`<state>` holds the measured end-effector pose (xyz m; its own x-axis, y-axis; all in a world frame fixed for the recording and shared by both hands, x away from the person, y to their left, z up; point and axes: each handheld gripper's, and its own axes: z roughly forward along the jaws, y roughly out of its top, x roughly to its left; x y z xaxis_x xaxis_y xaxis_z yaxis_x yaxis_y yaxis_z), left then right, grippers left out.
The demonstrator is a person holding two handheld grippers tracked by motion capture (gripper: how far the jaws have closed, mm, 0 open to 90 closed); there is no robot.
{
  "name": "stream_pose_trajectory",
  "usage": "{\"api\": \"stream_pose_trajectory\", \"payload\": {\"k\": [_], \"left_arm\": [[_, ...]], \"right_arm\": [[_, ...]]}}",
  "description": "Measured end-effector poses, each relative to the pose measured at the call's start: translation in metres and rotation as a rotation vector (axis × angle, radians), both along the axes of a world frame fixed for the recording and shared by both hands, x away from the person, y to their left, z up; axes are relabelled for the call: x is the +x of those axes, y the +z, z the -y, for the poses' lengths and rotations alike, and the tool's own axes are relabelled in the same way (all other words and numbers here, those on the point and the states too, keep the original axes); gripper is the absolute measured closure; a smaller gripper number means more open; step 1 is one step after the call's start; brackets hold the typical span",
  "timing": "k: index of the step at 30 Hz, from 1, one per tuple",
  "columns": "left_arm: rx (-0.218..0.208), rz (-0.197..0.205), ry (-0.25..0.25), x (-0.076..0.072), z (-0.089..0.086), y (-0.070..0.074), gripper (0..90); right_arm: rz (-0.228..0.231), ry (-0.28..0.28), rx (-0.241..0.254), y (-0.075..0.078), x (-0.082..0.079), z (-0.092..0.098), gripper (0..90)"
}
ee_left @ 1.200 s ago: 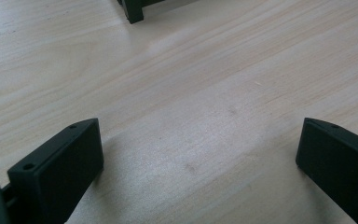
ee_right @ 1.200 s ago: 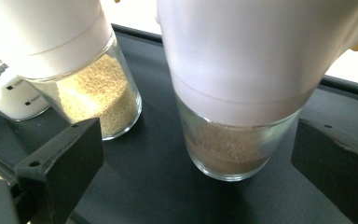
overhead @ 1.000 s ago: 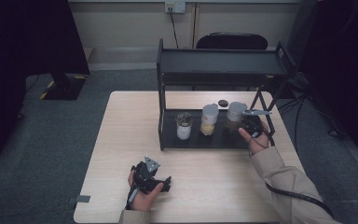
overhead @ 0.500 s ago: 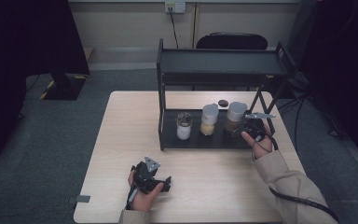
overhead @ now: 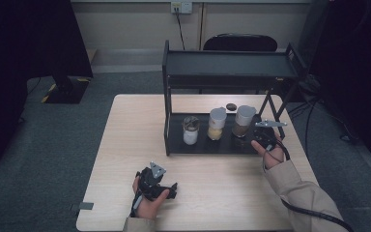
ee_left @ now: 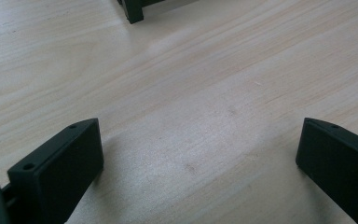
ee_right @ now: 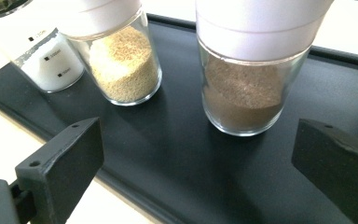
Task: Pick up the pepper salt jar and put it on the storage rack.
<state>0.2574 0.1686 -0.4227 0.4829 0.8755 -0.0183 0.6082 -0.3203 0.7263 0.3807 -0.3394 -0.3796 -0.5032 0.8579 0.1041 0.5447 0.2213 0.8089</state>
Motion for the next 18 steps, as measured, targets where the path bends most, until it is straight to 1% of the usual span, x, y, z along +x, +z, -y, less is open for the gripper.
{"api": "stream_pose_trajectory", "payload": {"k": [12, 18], "left_arm": [[0.000, 0.000, 0.000, 0.000, 0.000, 0.000, 0.0], [0.000, 0.000, 0.000, 0.000, 0.000, 0.000, 0.0]], "right_arm": [[0.012, 0.007, 0.010, -0.002, -0.009, 0.004, 1.4], [0.019, 0.019, 0.009, -0.001, -0.014, 0.004, 1.4]]}}
